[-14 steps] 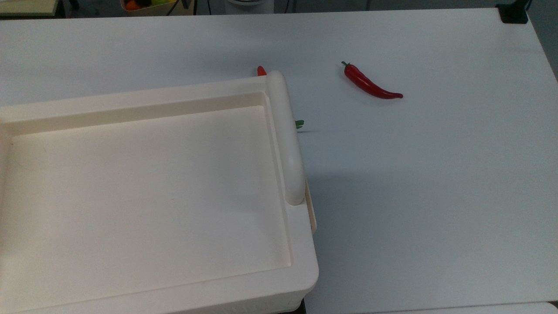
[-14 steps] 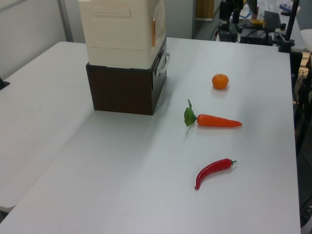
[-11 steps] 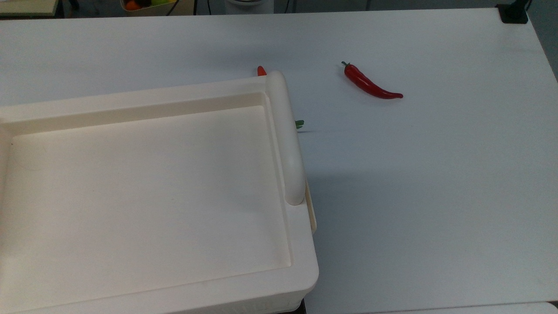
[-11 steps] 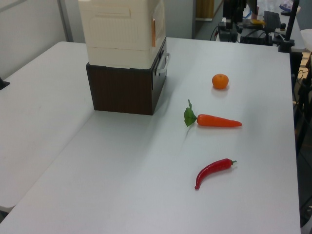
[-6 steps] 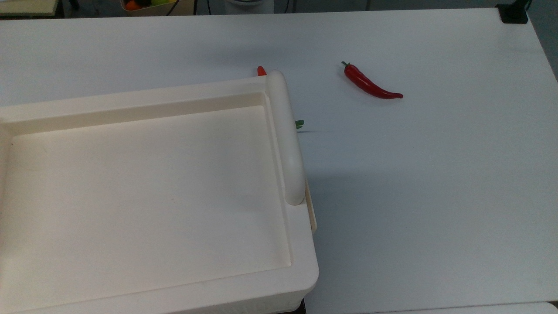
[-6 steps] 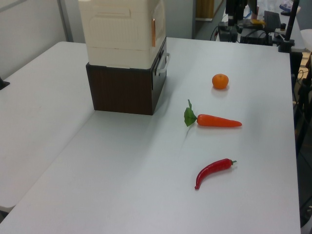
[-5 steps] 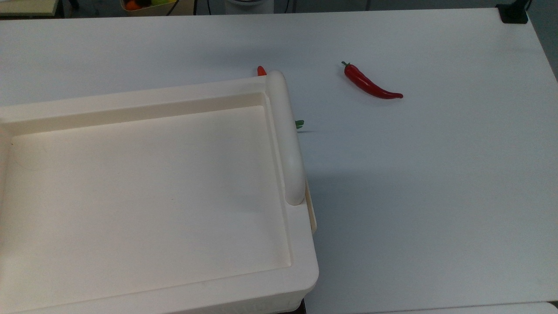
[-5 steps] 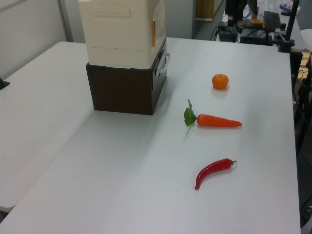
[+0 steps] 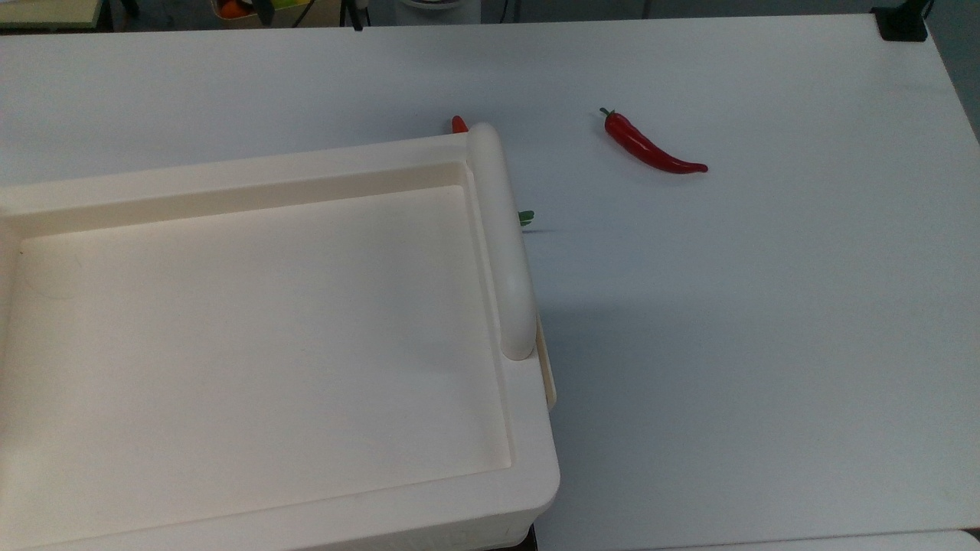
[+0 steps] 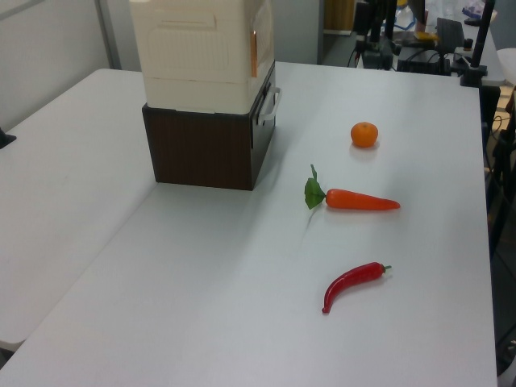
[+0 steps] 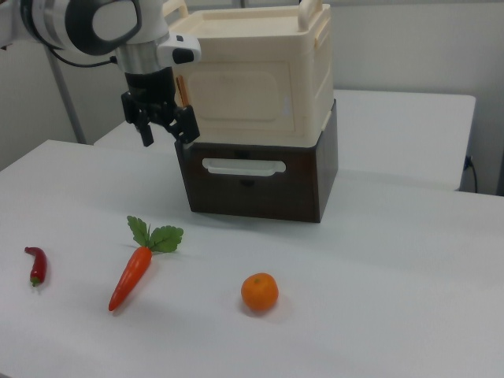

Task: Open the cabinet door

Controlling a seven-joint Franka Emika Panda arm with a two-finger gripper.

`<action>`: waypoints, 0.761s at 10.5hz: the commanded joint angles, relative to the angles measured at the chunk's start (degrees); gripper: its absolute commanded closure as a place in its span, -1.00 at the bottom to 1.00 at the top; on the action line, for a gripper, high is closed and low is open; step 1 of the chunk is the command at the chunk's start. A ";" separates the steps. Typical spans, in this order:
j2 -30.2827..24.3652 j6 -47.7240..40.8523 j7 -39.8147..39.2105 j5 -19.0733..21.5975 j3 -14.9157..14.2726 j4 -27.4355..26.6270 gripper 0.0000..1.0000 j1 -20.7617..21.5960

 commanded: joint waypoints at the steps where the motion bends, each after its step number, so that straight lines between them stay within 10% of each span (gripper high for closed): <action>1: 2.45 11.27 -1.94 0.86 -0.60 -0.51 -0.96 2.58; 8: 8.95 29.93 -0.45 2.00 -0.16 2.28 -0.44 9.70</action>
